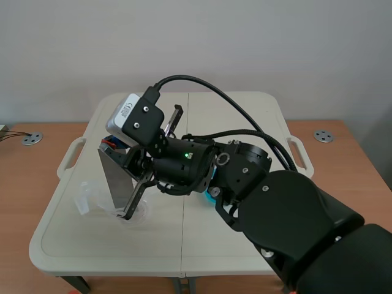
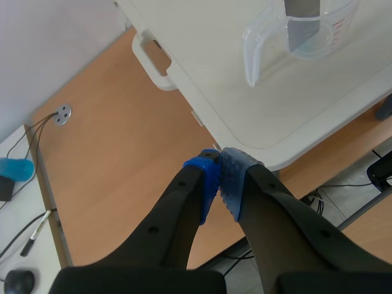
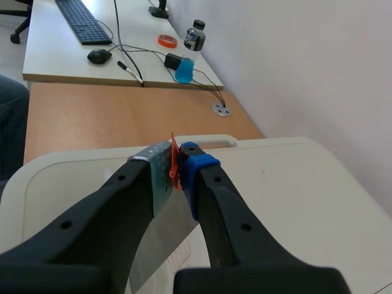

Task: Hold the metal plate by the orange handle, dip it into the blue solution, take it out and point at it, then put the plate back in the beaker on the left.
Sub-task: 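Return to the home posture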

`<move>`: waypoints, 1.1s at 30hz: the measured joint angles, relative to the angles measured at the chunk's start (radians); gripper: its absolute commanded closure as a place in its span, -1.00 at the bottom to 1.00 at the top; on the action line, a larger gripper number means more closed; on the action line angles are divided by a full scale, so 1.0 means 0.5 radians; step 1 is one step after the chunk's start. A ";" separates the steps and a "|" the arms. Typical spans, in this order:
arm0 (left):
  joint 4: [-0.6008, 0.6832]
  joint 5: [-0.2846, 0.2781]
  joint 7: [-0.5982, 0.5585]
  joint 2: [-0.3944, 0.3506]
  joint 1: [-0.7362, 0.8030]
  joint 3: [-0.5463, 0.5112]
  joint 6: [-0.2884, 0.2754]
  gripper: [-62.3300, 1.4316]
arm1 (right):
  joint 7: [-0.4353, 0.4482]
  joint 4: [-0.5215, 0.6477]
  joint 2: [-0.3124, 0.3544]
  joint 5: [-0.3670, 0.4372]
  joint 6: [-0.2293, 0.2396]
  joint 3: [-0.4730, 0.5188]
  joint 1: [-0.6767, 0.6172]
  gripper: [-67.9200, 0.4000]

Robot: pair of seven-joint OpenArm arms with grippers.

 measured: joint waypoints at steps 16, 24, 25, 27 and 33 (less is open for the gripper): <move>0.000 0.000 0.001 0.000 -0.005 0.000 0.000 0.88 | -0.023 0.000 -0.002 -0.001 -0.001 0.000 0.000 0.37; 0.000 0.000 0.001 0.000 -0.005 0.000 0.000 0.88 | -0.023 0.000 -0.002 0.007 -0.001 0.000 0.000 -0.31; 0.000 0.000 0.001 0.000 -0.005 0.000 0.000 0.88 | -0.022 0.000 -0.002 0.035 0.000 0.000 0.000 -0.37; 0.000 0.000 0.001 0.000 -0.005 0.000 0.000 0.88 | -0.021 0.000 -0.002 0.079 -0.001 0.000 0.000 -0.46; 0.000 0.000 0.001 0.000 -0.005 0.000 0.000 0.88 | -0.025 0.002 -0.003 0.320 0.008 0.081 -0.001 -0.57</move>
